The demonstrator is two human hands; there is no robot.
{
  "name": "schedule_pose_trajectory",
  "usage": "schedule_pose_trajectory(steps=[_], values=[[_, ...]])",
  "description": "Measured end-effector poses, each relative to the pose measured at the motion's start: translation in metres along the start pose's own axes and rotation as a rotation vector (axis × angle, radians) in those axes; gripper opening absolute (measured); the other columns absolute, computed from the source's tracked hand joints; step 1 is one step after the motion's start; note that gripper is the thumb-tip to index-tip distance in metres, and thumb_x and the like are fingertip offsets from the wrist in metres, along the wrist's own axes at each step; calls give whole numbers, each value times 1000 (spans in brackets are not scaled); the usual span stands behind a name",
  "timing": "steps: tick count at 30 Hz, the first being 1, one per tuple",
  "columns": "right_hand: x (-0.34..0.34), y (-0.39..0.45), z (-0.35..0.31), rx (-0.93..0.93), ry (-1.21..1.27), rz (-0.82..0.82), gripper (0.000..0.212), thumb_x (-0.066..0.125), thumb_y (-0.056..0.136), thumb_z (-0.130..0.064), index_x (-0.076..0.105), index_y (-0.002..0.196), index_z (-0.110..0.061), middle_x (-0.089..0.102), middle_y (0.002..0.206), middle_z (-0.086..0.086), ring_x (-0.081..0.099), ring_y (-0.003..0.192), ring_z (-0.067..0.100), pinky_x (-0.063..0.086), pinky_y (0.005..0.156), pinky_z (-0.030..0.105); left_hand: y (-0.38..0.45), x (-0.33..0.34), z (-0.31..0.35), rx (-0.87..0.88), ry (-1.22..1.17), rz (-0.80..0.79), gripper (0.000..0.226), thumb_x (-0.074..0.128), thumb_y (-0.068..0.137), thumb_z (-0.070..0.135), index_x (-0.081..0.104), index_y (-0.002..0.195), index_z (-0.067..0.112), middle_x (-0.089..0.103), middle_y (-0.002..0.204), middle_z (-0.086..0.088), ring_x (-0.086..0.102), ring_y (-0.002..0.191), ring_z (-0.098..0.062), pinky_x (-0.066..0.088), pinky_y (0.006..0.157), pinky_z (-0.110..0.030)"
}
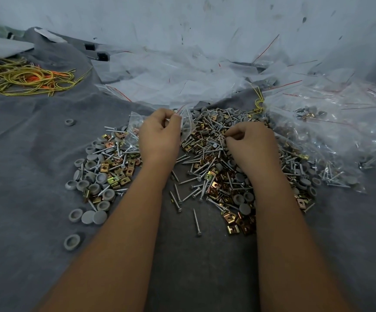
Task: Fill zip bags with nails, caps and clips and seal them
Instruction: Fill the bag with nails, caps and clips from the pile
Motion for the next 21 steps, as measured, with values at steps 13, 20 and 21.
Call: schedule_pose_trajectory(steps=[13, 20, 21], values=[[8, 7, -1, -21, -126, 36, 11, 66, 82, -11, 72, 91, -10, 47, 124, 10, 53, 86, 20, 40, 75, 27, -3, 1, 3, -6, 33, -43, 17, 55, 83, 28, 61, 67, 27, 50, 49, 12, 47, 53, -12, 53, 61, -37], [17, -10, -42, -312, 428, 126, 12, 75, 81, -14, 67, 81, -22, 50, 99, -8, 52, 90, -5, 36, 82, 4, -9, 3, 10, 95, 92, -107, 15, 53, 84, 30, 62, 72, 28, 54, 56, 6, 49, 52, -12, 48, 54, -40], [23, -11, -44, -340, 376, 111, 9, 74, 82, -14, 68, 83, -21, 49, 101, -6, 53, 94, 1, 38, 84, 8, -9, 3, 10, 101, 57, -113, 17, 54, 86, 26, 62, 71, 27, 54, 56, 6, 47, 50, -9, 44, 53, -36]])
Point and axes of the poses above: each hand's wrist, its own y-axis towards the middle knuckle, its own x-axis out of the palm, z = x × y, the point moved 3 cm from there along y, towards the middle knuckle
